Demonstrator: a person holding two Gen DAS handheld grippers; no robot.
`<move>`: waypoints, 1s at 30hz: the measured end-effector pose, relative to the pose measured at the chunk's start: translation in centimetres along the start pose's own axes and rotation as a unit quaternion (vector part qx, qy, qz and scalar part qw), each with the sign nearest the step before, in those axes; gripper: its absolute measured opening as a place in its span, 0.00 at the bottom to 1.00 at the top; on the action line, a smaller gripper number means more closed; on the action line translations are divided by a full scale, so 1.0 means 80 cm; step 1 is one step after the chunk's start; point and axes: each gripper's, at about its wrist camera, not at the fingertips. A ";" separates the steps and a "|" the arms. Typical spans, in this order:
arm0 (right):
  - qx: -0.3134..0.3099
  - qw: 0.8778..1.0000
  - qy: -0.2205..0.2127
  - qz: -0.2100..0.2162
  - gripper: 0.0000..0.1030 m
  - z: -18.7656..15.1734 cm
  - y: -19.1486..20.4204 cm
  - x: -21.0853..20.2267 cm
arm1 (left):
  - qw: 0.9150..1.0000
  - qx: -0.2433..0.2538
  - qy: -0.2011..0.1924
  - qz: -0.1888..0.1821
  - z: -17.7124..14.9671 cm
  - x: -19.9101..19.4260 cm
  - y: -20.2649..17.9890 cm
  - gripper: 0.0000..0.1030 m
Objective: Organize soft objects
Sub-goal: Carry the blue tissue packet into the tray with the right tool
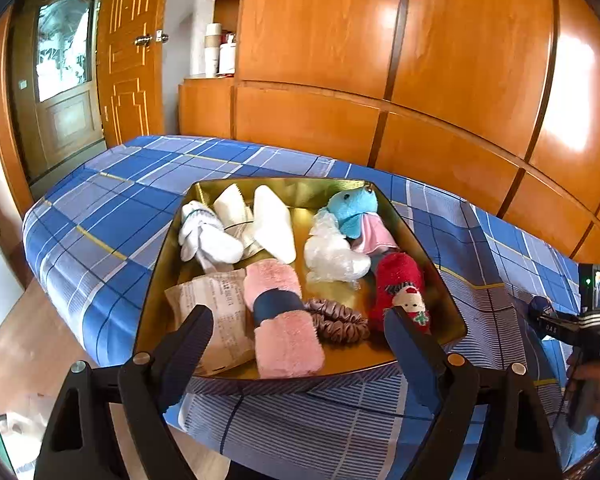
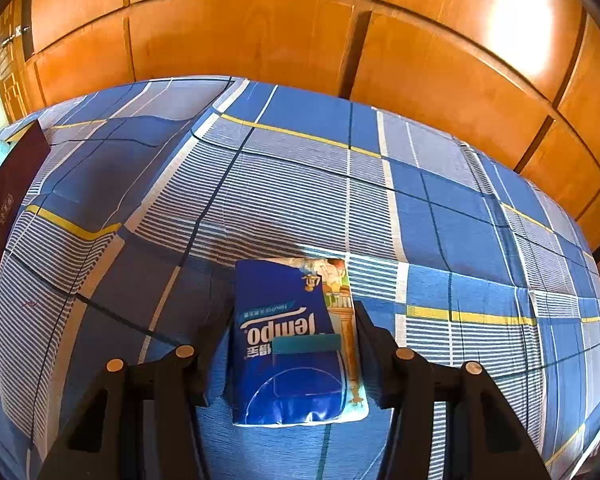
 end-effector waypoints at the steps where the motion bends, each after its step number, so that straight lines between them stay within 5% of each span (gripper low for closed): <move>1: 0.000 1.000 -0.003 -0.003 0.51 -0.001 0.001 -0.001 | 1.000 -0.003 0.001 0.000 -0.001 0.000 0.003 0.85; 14: 0.035 0.999 -0.023 -0.012 0.51 0.012 0.002 -0.025 | 1.000 -0.016 0.018 0.014 -0.020 0.002 0.028 0.85; 22: -0.007 0.994 -0.060 0.092 0.51 0.028 0.068 -0.076 | 0.999 -0.023 0.022 0.024 -0.023 0.005 0.039 0.85; 30: -0.115 0.968 -0.053 0.215 0.51 0.036 0.209 -0.098 | 0.999 -0.030 0.023 0.035 -0.023 0.006 0.048 0.85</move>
Point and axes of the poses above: each gripper's, at about its wrist camera, not at the fingertips, and x roughly the way its jaws point, y to its left, z to its top, and after that the axes turned 11 degrees about z, right-handed
